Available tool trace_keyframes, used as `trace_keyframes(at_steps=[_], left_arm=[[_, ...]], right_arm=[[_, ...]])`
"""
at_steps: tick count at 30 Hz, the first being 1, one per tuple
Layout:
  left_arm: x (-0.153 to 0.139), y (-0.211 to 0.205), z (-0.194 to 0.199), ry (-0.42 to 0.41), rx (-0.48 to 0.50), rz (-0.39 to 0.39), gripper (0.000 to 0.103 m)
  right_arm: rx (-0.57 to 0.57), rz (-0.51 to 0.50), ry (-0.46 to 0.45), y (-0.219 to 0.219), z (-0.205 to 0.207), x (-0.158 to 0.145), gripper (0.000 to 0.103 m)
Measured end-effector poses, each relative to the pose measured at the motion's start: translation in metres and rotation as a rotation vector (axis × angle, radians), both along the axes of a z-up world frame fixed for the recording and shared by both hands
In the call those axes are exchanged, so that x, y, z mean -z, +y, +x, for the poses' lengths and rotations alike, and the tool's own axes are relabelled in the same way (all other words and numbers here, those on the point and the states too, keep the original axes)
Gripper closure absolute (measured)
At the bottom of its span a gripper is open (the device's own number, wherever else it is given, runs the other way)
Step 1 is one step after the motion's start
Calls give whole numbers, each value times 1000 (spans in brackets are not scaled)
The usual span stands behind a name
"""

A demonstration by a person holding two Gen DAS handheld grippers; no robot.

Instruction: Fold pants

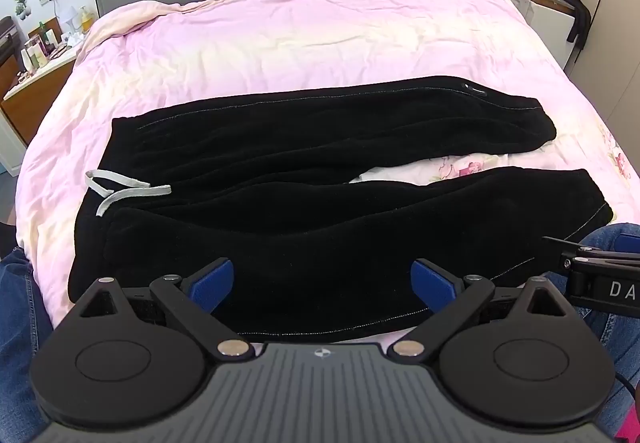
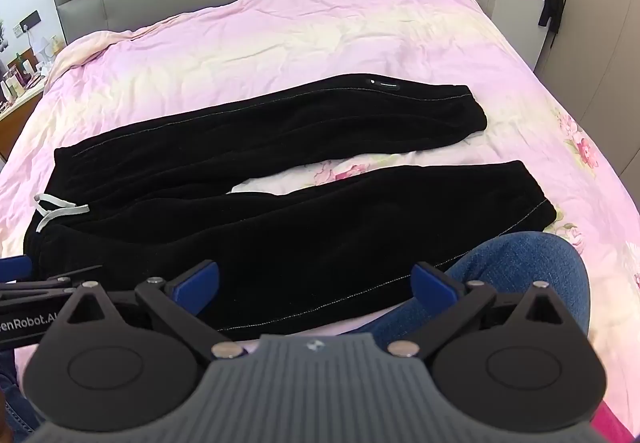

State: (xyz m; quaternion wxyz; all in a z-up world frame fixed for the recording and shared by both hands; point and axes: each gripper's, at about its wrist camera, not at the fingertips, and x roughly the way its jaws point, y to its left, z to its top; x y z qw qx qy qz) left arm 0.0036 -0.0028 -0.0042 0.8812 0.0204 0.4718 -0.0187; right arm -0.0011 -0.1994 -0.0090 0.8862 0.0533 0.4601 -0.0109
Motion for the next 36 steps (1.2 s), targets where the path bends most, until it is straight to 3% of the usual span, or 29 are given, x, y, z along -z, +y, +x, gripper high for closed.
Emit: trace_keyframes(at_steps=[36], left_arm=[[2, 1, -2, 0, -1, 0, 0]], right_arm=[[10, 12, 5, -1, 2, 2, 5]])
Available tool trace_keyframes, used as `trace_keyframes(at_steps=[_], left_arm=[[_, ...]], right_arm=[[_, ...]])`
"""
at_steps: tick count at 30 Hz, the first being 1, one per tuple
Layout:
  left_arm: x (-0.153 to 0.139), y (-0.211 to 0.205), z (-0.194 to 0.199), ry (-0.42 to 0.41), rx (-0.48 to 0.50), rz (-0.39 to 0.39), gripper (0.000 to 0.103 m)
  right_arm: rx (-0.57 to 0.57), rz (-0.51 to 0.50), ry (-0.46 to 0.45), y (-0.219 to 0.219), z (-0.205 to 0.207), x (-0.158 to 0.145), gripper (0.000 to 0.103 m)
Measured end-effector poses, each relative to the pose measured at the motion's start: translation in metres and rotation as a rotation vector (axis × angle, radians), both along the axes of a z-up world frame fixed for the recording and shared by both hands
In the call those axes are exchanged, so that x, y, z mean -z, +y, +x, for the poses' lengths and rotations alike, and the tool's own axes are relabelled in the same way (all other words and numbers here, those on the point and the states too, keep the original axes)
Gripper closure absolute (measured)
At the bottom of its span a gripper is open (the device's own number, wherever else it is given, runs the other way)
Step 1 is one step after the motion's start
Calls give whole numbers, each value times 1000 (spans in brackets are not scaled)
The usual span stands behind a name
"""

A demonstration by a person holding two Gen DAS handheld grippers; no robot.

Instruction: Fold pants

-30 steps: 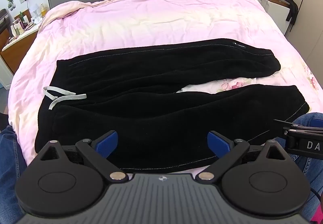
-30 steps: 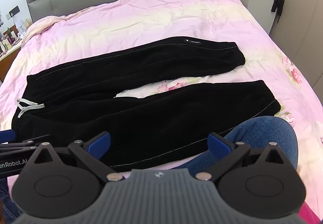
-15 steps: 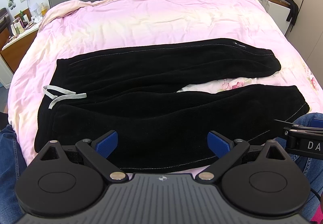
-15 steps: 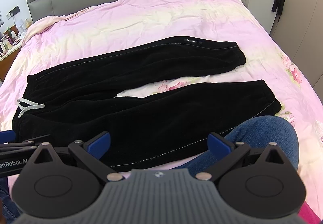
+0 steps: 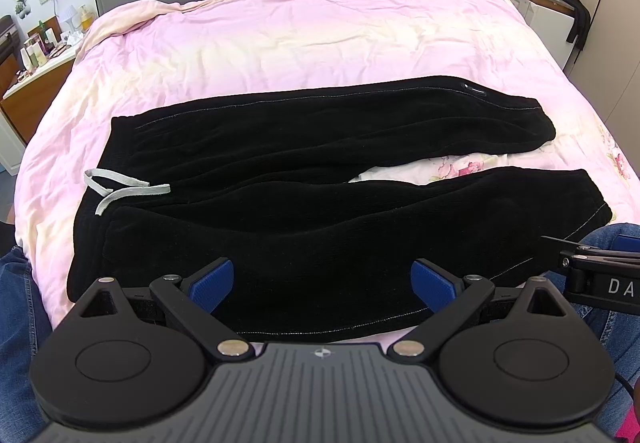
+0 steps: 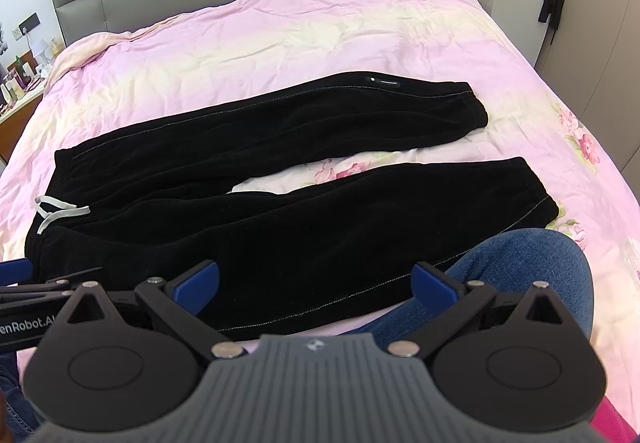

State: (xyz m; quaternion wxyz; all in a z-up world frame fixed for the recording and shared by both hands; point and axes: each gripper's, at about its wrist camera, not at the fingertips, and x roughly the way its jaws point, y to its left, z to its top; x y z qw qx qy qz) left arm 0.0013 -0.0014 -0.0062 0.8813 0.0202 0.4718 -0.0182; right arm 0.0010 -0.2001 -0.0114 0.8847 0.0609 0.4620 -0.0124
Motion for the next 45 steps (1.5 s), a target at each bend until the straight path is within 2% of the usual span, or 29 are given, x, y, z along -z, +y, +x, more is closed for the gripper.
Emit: trace_keyframes(at_steps=[37, 45], left_arm=[[0, -3, 1, 2, 2, -1, 0], [-1, 7, 2, -18, 4, 6, 0]], right_arm=[[0, 8, 2, 0, 1, 1, 5], [-45, 39, -13, 5, 5, 5, 5]])
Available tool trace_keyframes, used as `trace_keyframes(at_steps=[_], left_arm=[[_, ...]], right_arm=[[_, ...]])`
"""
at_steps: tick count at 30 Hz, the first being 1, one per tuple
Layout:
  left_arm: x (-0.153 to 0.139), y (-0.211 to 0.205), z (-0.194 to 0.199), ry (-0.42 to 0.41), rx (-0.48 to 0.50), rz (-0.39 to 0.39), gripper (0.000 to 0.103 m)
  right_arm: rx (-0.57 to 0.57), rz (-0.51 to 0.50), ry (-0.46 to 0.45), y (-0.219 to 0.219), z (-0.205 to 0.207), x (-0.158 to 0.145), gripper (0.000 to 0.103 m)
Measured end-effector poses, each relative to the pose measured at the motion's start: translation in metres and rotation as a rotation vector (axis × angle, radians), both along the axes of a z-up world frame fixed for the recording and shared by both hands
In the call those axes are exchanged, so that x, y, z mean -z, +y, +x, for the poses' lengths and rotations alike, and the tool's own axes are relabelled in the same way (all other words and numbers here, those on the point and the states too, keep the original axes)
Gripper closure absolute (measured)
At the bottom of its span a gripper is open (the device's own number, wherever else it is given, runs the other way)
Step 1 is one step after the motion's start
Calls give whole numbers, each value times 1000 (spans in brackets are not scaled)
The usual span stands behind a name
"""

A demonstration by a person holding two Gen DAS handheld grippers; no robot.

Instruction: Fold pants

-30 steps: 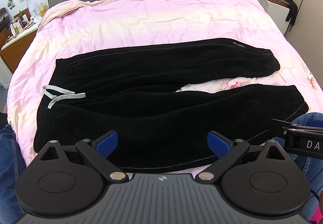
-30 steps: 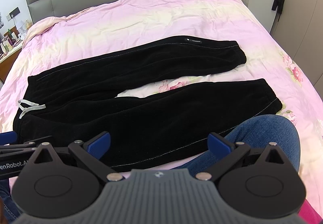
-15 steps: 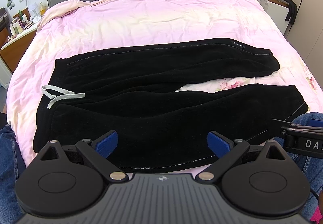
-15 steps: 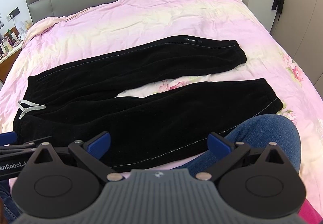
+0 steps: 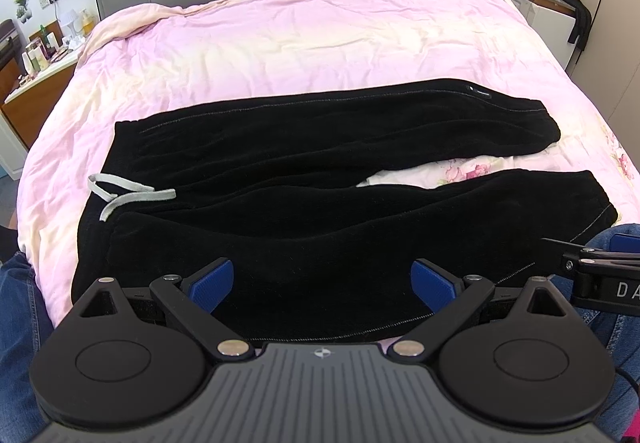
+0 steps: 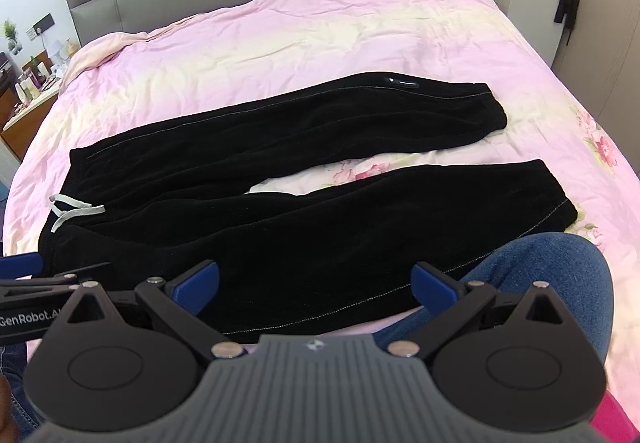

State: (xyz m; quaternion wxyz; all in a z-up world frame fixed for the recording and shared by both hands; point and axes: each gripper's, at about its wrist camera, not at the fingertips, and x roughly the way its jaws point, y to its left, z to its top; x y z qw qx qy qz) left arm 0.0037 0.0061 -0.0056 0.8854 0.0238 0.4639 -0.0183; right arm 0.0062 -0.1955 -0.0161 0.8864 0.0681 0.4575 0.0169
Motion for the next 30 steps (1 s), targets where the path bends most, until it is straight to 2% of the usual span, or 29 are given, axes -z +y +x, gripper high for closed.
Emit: trace_keyframes(at_steps=[4, 9, 12, 15, 18, 20, 23, 25, 28, 30], left_arm=[[4, 11, 2, -32, 21, -3, 0], [23, 29, 11, -35, 63, 8, 0], [41, 36, 13, -76, 125, 91, 0], [68, 42, 11, -124, 225, 194, 0], [95, 49, 8, -123, 346, 210, 0], [111, 51, 5, -88, 420, 215, 1], [130, 48, -1, -48, 525, 249, 3], [142, 44, -8, -35, 614, 295, 3], [164, 35, -17, -35, 737, 426, 4], [176, 32, -20, -42, 788, 489, 7]], right_arm=[[-32, -7, -37, 5, 3, 1, 5], [-157, -82, -101, 19, 7, 11, 5], [-310, -53, -126, 25, 11, 20, 5], [-507, -61, -235, 35, 5, 31, 5], [-745, -269, -315, 62, -6, 55, 5], [-929, -421, -373, 81, -20, 75, 5], [-1128, -598, -386, 97, -30, 109, 5], [-1194, -667, -350, 107, -29, 128, 5], [-1240, -756, -282, 114, -17, 154, 6], [-1300, -802, -254, 118, -20, 169, 14]])
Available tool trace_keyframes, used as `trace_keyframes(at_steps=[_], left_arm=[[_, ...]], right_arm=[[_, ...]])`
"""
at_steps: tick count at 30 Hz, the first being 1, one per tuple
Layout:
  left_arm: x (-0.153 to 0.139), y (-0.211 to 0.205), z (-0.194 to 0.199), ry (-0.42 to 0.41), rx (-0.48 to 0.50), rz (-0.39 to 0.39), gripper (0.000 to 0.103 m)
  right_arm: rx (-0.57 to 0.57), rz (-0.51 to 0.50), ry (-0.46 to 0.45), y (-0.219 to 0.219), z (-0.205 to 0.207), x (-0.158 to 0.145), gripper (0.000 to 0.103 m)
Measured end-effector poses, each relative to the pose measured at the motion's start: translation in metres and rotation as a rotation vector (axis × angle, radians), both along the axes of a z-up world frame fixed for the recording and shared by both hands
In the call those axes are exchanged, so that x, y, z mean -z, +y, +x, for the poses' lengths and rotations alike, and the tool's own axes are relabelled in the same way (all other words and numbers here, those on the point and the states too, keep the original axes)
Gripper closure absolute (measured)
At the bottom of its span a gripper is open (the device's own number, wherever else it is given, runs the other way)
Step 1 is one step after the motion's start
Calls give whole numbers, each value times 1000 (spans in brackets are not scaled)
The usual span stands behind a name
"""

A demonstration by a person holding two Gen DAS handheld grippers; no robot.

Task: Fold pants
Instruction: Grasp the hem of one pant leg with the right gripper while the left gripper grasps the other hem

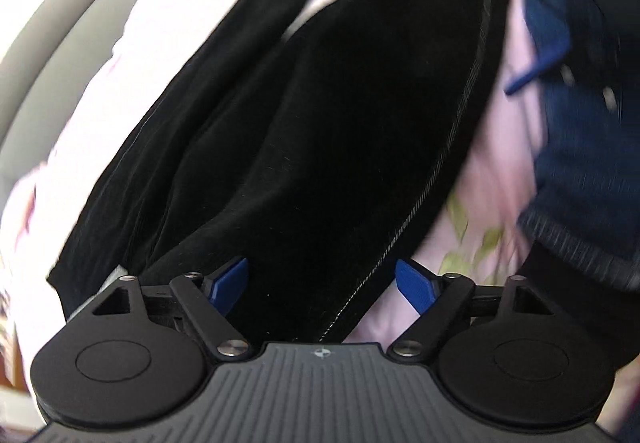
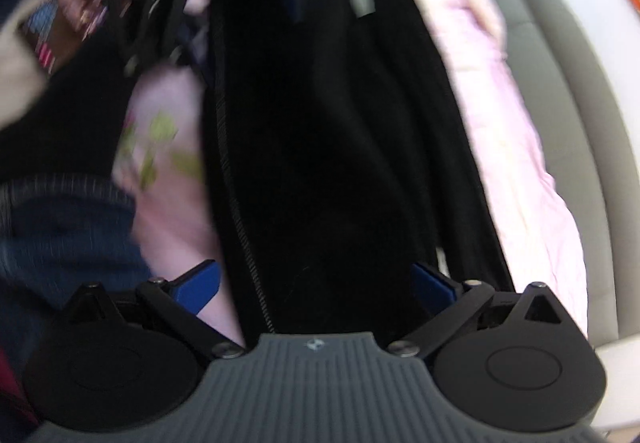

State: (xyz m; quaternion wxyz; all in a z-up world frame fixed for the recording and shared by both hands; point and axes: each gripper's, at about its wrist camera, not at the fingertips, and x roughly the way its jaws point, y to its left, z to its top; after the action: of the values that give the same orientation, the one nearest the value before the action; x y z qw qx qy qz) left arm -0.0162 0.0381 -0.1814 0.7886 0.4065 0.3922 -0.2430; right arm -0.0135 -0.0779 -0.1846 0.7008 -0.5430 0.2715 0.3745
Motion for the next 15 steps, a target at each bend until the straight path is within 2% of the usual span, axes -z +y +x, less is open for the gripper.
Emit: trace_keyframes(at_steps=[3, 5, 10, 13, 15], left_arm=[[10, -3, 0, -5, 42, 19, 7], [17, -3, -1, 5, 57, 21, 7], [33, -8, 1, 19, 110, 97, 7], [37, -5, 1, 47, 121, 104, 7], [35, -1, 4, 83, 108, 96, 6]], right_arm=[[-44, -72, 21, 2, 3, 20, 27], [-58, -95, 47, 3, 7, 30, 31], [-72, -96, 74, 6, 18, 45, 33], [-86, -104, 57, 3, 24, 51, 34], [-83, -112, 56, -3, 25, 52, 44]])
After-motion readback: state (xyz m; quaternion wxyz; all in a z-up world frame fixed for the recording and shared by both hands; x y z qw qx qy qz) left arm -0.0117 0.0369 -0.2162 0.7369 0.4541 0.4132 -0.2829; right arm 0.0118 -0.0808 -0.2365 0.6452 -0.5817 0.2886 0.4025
